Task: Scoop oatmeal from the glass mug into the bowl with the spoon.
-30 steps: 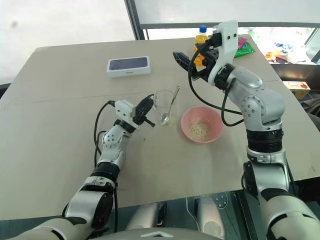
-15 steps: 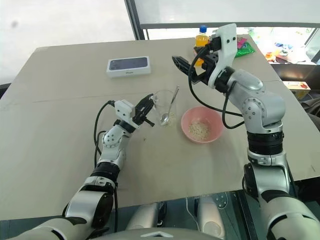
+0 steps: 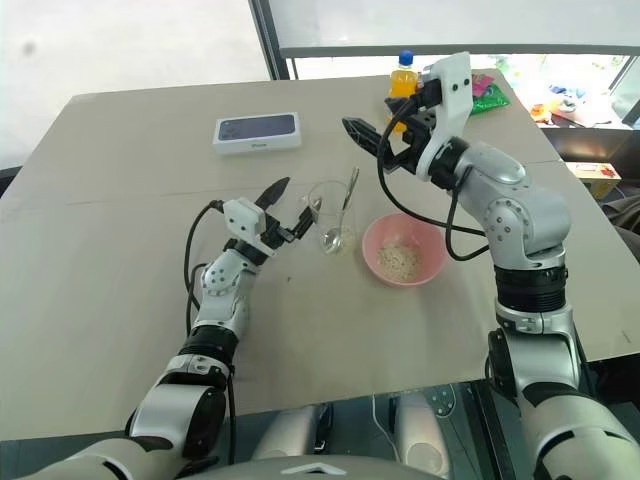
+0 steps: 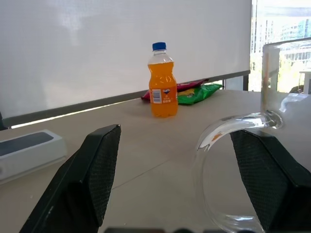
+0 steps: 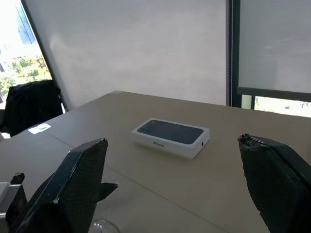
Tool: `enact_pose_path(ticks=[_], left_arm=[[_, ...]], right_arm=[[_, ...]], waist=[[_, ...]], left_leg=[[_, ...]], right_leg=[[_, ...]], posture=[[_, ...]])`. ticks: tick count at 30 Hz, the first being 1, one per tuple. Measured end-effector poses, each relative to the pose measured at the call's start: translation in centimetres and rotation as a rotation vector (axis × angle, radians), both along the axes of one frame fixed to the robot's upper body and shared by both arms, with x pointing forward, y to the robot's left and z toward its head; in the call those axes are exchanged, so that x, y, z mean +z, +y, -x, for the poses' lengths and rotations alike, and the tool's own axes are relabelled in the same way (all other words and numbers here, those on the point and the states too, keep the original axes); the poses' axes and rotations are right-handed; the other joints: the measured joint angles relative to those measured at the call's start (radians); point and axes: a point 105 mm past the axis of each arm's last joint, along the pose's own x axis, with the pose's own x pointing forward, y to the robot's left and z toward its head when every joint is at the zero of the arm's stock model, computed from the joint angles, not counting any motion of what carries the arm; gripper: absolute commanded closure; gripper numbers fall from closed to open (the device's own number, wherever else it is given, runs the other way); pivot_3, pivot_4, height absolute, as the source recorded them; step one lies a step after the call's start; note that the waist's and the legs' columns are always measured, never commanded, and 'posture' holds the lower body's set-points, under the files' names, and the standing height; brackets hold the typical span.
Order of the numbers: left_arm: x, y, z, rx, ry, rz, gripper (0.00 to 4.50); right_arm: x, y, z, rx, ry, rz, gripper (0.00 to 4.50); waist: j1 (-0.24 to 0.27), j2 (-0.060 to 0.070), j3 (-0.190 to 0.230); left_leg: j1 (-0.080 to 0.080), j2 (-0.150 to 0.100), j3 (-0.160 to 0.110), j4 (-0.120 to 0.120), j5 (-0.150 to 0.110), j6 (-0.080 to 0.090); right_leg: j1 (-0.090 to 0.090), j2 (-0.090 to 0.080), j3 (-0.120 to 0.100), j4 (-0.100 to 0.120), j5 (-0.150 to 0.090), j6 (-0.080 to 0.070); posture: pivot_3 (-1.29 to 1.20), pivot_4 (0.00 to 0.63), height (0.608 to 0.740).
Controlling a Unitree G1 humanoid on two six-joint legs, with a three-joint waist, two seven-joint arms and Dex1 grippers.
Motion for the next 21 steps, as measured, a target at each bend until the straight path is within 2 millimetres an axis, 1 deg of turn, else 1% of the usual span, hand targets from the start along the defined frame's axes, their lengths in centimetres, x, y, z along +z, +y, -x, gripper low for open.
enact_pose_path(ticks=[3, 6, 8, 9, 10, 13, 14, 16, 18, 19, 21], left_arm=[[-0.3, 1.0, 0.7, 0.02, 0.015, 0.004, 0.72], [0.3, 1.9, 1.3, 0.038, 0.01, 0.014, 0.72], [0.9, 2.6, 1.9, 0.052, 0.001, 0.026, 0.72], [1.3, 3.1, 2.3, 0.062, -0.003, 0.03, 0.72], [1.4, 3.4, 2.6, 0.066, -0.004, 0.035, 0.72], [1.7, 4.1, 4.0, 0.064, 0.011, 0.037, 0.72], [1.6, 4.3, 4.5, 0.06, 0.024, 0.035, 0.72], [0.8, 4.9, 5.5, 0.06, 0.071, 0.031, 0.72], [0.1, 5.4, 6.4, 0.061, 0.112, 0.038, 0.72], [-0.4, 5.7, 7.0, 0.059, 0.136, 0.033, 0.72], [-1.4, 6.5, 8.4, 0.05, 0.214, 0.047, 0.72]], right_arm=[[-0.7, -0.3, 0.1, -0.005, 0.018, 0.003, 0.0], [-1.4, -1.2, -0.1, -0.049, 0.06, -0.029, 0.0], [-1.5, -2.5, -0.4, -0.098, 0.083, -0.067, 0.0], [-1.5, -3.6, -0.6, -0.132, 0.083, -0.082, 0.0], [-1.5, -4.3, -0.6, -0.152, 0.082, -0.083, 0.0], [-2.4, -7.1, -0.1, -0.217, 0.093, -0.101, 0.0], [-2.9, -7.9, 0.1, -0.235, 0.104, -0.11, 0.0], [-4.5, -9.7, 0.9, -0.268, 0.13, -0.104, 0.0], [-6.1, -10.5, 1.9, -0.267, 0.146, -0.074, 0.0], [-7.1, -11.0, 2.7, -0.262, 0.155, -0.054, 0.0], [-10.0, -12.4, 4.7, -0.244, 0.19, 0.026, 0.0]], waist=[[0.001, 0.0, 0.0], [0.002, 0.0, 0.0], [0.003, 0.0, 0.0], [0.004, 0.0, 0.0], [0.005, 0.0, 0.0], [0.005, 0.0, 0.0], [0.005, 0.0, 0.0], [0.005, 0.0, 0.0], [0.006, 0.0, 0.0], [0.006, 0.0, 0.0], [0.006, 0.0, 0.0]], left_leg=[[0.0, 0.0, 0.0, 0.0, 0.0, 0.0], [0.0, 0.0, 0.0, 0.0, 0.0, 0.001], [0.0, 0.0, 0.0, 0.0, 0.0, 0.001], [0.0, 0.0, 0.0, 0.0, 0.0, 0.001], [0.0, 0.0, 0.0, 0.0, -0.001, 0.001], [0.0, 0.0, 0.0, -0.001, -0.001, 0.001], [0.0, 0.0, 0.0, -0.001, -0.001, 0.001], [0.0, 0.001, 0.001, -0.001, -0.001, 0.001], [0.0, 0.001, 0.001, -0.001, -0.001, 0.001], [0.0, 0.001, 0.001, -0.001, -0.001, 0.002], [0.001, 0.001, 0.001, -0.001, -0.001, 0.002]], right_leg=[[0.0, 0.0, 0.0, 0.0, 0.0, 0.0], [0.0, 0.0, 0.0, 0.0, 0.0, 0.0], [0.0, 0.0, 0.0, 0.0, 0.0, 0.0], [0.0, 0.0, 0.0, 0.0, 0.0, 0.0], [0.0, 0.0, 0.0, 0.0, 0.0, 0.0], [0.0, 0.0, 0.001, -0.001, 0.0, 0.0], [0.0, 0.0, 0.001, -0.001, 0.0, 0.0], [0.0, 0.0, 0.001, -0.001, 0.0, 0.0], [0.0, 0.0, 0.001, -0.001, 0.0, 0.0], [0.0, 0.0, 0.001, -0.001, 0.0, 0.0], [0.001, 0.0, 0.001, -0.001, 0.0, 0.0]], posture=[[0.0, 0.15, 0.74], [0.0, 0.15, 0.74], [0.0, 0.15, 0.74], [0.0, 0.15, 0.74], [0.0, 0.15, 0.74], [0.0, 0.15, 0.74], [0.0, 0.15, 0.74], [0.0, 0.15, 0.74], [0.0, 0.15, 0.74], [0.0, 0.15, 0.74], [0.0, 0.15, 0.74]])
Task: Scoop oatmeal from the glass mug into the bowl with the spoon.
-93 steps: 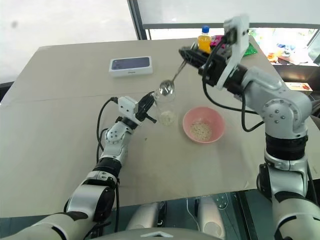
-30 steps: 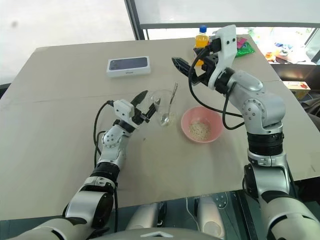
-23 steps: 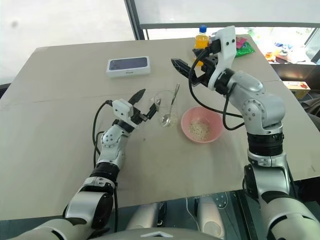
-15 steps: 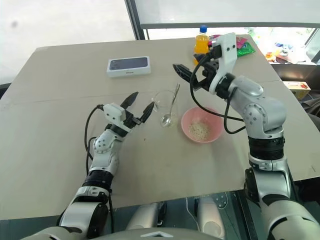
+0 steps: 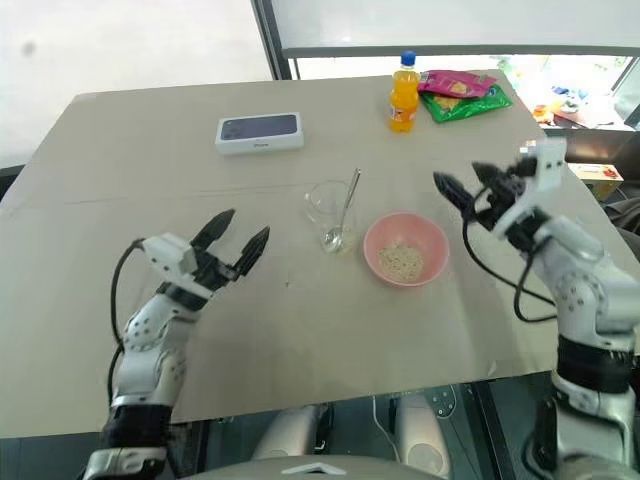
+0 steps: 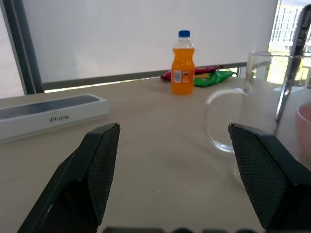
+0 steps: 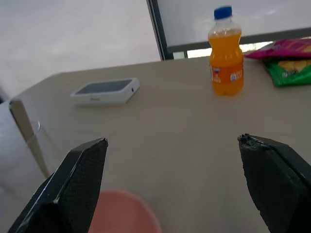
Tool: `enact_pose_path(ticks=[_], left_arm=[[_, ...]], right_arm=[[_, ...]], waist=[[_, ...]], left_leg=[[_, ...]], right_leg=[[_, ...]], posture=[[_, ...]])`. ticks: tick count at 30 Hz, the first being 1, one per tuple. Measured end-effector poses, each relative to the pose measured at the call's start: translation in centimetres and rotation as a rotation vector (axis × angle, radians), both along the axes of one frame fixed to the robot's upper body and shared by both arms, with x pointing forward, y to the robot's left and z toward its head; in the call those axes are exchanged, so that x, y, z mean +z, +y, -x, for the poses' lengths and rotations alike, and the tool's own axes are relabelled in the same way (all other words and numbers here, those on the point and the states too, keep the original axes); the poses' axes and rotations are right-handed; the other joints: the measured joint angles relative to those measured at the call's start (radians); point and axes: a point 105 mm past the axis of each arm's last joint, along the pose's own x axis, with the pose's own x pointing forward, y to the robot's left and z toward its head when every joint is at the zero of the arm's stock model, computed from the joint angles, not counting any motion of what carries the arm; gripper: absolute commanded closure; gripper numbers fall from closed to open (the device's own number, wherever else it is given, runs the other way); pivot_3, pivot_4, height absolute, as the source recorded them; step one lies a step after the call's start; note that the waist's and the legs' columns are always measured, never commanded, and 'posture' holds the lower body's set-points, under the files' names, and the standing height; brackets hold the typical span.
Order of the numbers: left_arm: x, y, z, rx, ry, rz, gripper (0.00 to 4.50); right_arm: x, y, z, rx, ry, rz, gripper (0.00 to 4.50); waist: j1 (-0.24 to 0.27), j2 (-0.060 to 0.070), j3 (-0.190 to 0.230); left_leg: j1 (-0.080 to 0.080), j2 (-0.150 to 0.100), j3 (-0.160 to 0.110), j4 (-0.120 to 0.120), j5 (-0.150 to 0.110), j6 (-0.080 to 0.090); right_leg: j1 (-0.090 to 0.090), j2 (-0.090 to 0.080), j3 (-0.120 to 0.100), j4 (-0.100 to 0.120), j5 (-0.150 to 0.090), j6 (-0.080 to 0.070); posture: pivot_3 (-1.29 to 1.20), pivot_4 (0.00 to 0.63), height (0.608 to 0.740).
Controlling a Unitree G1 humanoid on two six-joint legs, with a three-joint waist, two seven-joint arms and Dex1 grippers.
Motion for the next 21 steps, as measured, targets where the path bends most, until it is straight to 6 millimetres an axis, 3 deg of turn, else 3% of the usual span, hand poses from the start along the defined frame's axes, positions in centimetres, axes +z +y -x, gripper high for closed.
enact_pose_path(ticks=[6, 10, 14, 17, 21], left_arm=[[-2.8, 2.3, 2.4, 0.039, 0.18, -0.05, 0.72], [-4.5, 2.5, 5.3, 0.074, 0.275, -0.051, 0.72], [-6.4, 1.8, 8.2, 0.101, 0.366, -0.072, 0.72], [-6.7, 1.6, 8.7, 0.124, 0.361, -0.098, 0.72], [-6.7, 1.6, 8.6, 0.147, 0.347, -0.12, 0.72]], right_arm=[[-5.5, -2.8, 5.0, 0.024, 0.097, 0.075, 0.0], [-7.5, -3.5, 7.6, 0.076, 0.082, 0.118, 0.0], [-10.2, -3.3, 8.7, 0.152, 0.085, 0.203, 0.0], [-12.4, -1.5, 8.6, 0.177, 0.073, 0.164, 0.0], [-12.5, -1.1, 8.2, 0.192, 0.028, 0.194, 0.0]], waist=[[0.003, 0.0, 0.0], [-0.003, 0.001, 0.001], [0.0, 0.001, 0.001], [0.008, 0.001, 0.001], [0.017, 0.002, 0.0]], left_leg=[[0.006, 0.001, 0.0, 0.0, 0.0, 0.0], [0.019, 0.007, 0.004, -0.002, -0.003, 0.004], [0.021, 0.009, 0.005, -0.002, -0.004, 0.004], [0.021, 0.009, 0.004, -0.002, -0.004, 0.004], [0.021, 0.009, 0.004, -0.002, -0.004, 0.004]], right_leg=[[0.005, 0.001, 0.0, 0.0, 0.0, 0.0], [0.02, 0.001, 0.001, -0.009, -0.001, 0.001], [0.025, 0.002, 0.0, -0.015, -0.001, 0.0], [0.025, 0.002, 0.0, -0.015, -0.002, -0.001], [0.025, 0.002, 0.0, -0.015, -0.001, -0.001]], posture=[[0.0, 0.15, 0.74], [0.0, 0.15, 0.74], [0.0, 0.15, 0.74], [0.0, 0.15, 0.74], [0.0, 0.15, 0.74]])
